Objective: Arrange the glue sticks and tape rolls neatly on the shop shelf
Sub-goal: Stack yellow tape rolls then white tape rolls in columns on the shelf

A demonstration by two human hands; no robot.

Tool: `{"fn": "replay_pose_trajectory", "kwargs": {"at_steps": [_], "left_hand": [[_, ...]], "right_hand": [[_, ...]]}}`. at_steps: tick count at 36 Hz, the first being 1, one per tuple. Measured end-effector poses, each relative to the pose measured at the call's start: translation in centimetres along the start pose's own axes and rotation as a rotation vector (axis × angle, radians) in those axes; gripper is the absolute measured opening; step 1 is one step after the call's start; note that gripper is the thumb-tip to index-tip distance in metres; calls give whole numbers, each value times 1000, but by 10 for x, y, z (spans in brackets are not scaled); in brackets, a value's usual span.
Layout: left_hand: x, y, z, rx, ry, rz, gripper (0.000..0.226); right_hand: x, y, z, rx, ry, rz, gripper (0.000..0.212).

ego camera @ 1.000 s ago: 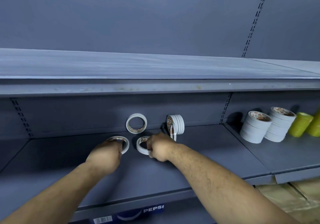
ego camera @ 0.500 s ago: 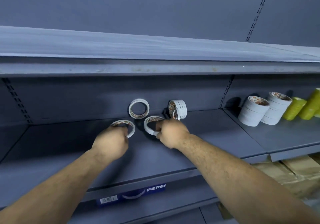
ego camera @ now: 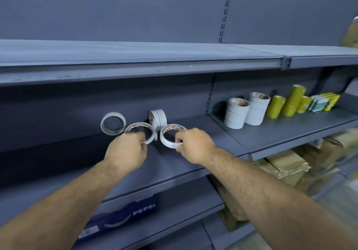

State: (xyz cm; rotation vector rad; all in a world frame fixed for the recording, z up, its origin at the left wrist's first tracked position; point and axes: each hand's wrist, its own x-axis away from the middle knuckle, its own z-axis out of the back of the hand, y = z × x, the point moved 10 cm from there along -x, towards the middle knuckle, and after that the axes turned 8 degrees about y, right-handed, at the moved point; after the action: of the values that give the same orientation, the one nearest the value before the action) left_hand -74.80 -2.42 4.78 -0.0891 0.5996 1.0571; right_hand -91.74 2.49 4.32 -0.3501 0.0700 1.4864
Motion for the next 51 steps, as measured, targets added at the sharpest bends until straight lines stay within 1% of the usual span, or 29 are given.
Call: {"fn": "replay_pose_trajectory", "kwargs": {"at_steps": [4,9,14,18,23,29,32,35,40,44,46,49,51], "left_hand": [[-3,59,-15,18,-14,-36,12],[-5,135,-36,38,-29,-26,10],[-17,204,-53,63,-44,-28,12],[-28,251,-67,63,-64,-41,13],[-54,295,-84,68,-67,-88,14],[-96,331,-108,86,-49,-152,14],[-125,346,-117,103,-49,-160,20],[-149,357,-124,135,-72,-137,28],[-178,365,-135,139,-75,-128,24],[-194,361,-158,113,-142,-73,26],[-203,359,-166,102,-144,-40,25],[-213,361,-175,42,-124,-32,23],[-218,363,-181,11,-119,-18,23]], "right_hand": [[23,59,25,19,24,-37,3],[52,139,57,26,31,-82,10],[78,214,91,59,52,-108,13],[88,267,105,71,62,-172,16],[91,315,115,89,73,-232,14],[76,355,116,136,64,-283,13],[60,371,126,169,81,-295,13],[42,382,139,205,116,-295,13],[12,402,153,198,194,-306,11],[-12,416,149,205,177,-295,11],[-25,424,149,199,187,-285,11],[-45,433,149,199,190,-264,4],[-58,438,147,234,180,-241,21]]}}
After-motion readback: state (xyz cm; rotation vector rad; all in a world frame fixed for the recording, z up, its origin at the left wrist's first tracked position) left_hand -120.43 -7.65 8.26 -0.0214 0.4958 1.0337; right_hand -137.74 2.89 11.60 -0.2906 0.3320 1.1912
